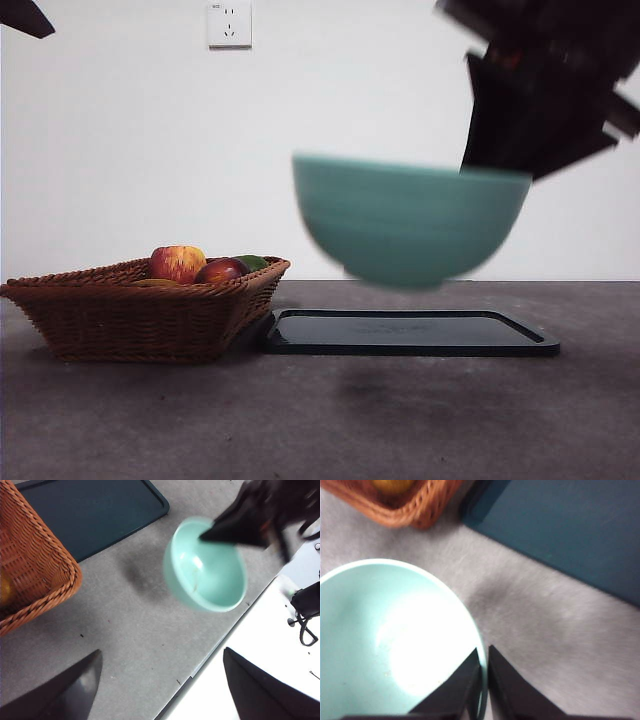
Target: Pick up the wifruite, put it on the bowl, pick up the plate, put it on desk
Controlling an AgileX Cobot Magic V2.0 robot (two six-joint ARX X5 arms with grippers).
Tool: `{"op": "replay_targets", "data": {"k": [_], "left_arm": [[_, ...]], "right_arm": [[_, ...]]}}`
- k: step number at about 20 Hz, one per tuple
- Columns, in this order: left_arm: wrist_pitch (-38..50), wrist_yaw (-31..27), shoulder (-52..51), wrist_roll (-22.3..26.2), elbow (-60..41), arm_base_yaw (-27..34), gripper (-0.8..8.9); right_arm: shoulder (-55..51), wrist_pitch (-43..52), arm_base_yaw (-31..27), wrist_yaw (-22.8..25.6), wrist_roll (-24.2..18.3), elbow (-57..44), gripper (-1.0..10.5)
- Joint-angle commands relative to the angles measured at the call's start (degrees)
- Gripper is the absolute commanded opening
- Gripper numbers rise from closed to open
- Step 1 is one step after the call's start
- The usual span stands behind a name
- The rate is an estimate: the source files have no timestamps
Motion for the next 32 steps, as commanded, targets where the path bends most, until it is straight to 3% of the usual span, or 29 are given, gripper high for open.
{"op": "replay_targets", "data": {"k": [1, 13, 17, 21, 26, 32], "left_arm": [[0.50, 0.26, 0.28, 0.52, 0.98, -0.37, 3.74], [0.26, 0.28, 0.28, 0.52, 0.98, -0.37, 3.75], [0.26, 0.26, 0.28, 0.52, 0.98, -0.37, 3.74], [0.26, 0.26, 0.28, 0.50, 0.98, -0.37, 3.74], [0.26, 0.26, 0.28, 0.52, 0.98, -0.37, 3.75], [0.35, 0.26, 0.28, 0.52, 0.98, -0.37, 3.75]], "right_arm": [[2.93, 2.54, 1.05, 0.48, 1.84, -0.50, 0.1], [15.54, 7.15, 1.16, 1.70, 1.64, -0.50, 0.1], [15.54, 6.27, 1.33, 1.57, 1.70, -0.50, 0.3], [15.52, 5.92, 1.36, 1.57, 1.99, -0.50, 2.3], [14.14, 6.10, 1.36, 2.75, 2.54, -0.31, 2.9], [2.99, 1.53, 1.29, 6.23, 1.97, 0.39, 2.9]]}}
